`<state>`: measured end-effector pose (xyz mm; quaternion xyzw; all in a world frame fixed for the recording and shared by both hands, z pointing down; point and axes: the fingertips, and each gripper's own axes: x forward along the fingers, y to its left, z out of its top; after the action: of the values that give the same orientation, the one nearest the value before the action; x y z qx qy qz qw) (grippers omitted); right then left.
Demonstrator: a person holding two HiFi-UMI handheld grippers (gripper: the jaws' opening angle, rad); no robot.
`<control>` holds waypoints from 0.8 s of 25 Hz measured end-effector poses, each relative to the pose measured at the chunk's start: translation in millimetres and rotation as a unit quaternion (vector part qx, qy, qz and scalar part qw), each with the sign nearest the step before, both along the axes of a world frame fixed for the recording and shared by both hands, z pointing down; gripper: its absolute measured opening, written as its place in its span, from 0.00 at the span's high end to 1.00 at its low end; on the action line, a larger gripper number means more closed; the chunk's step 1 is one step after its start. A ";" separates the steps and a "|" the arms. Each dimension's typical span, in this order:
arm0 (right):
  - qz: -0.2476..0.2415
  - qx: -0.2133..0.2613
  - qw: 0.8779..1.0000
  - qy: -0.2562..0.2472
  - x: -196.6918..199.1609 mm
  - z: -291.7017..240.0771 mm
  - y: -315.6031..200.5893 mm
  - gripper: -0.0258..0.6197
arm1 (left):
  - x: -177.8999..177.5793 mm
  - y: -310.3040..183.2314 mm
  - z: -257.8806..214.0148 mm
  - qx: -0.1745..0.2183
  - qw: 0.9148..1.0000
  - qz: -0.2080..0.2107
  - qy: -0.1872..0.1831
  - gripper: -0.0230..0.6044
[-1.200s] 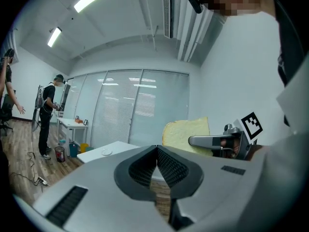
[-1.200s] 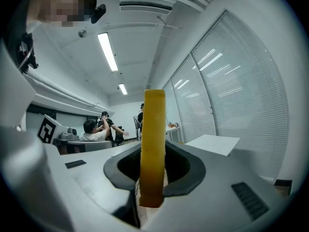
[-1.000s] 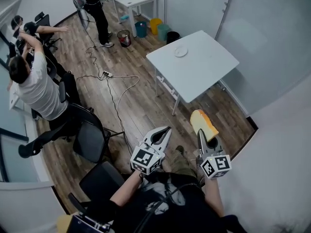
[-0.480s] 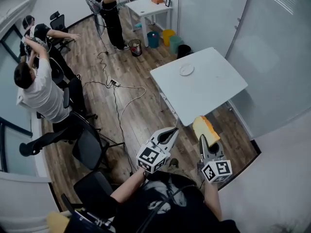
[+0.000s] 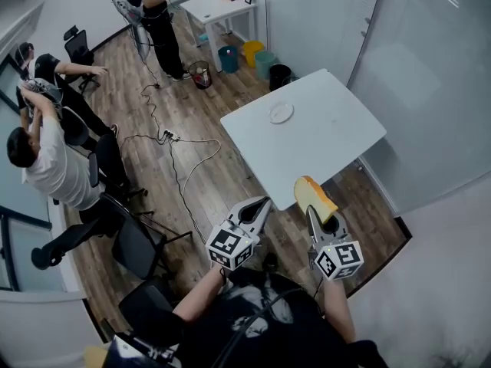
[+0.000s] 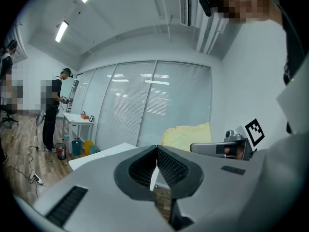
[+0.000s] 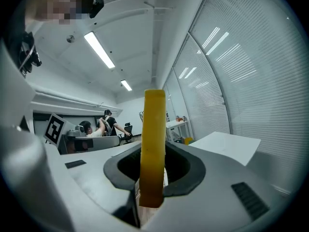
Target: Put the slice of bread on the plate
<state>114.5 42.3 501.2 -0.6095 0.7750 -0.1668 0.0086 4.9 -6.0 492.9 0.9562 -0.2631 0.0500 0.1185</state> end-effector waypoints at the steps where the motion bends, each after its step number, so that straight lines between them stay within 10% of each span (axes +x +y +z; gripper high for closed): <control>1: 0.000 -0.003 1.000 0.000 3.1 2.4 -10.3 0.82 | 3.5 -10.7 2.3 -0.001 1.000 0.001 -0.001 0.95; 20: -0.024 -0.060 0.996 0.064 46.0 80.3 -248.6 0.82 | 59.5 -238.6 83.4 -0.019 0.999 0.022 -0.020 0.95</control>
<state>160.5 -206.2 581.5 -0.5997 0.7768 -0.1736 -0.0820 64.4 -244.6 576.3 0.9582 -0.2430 0.0770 0.1302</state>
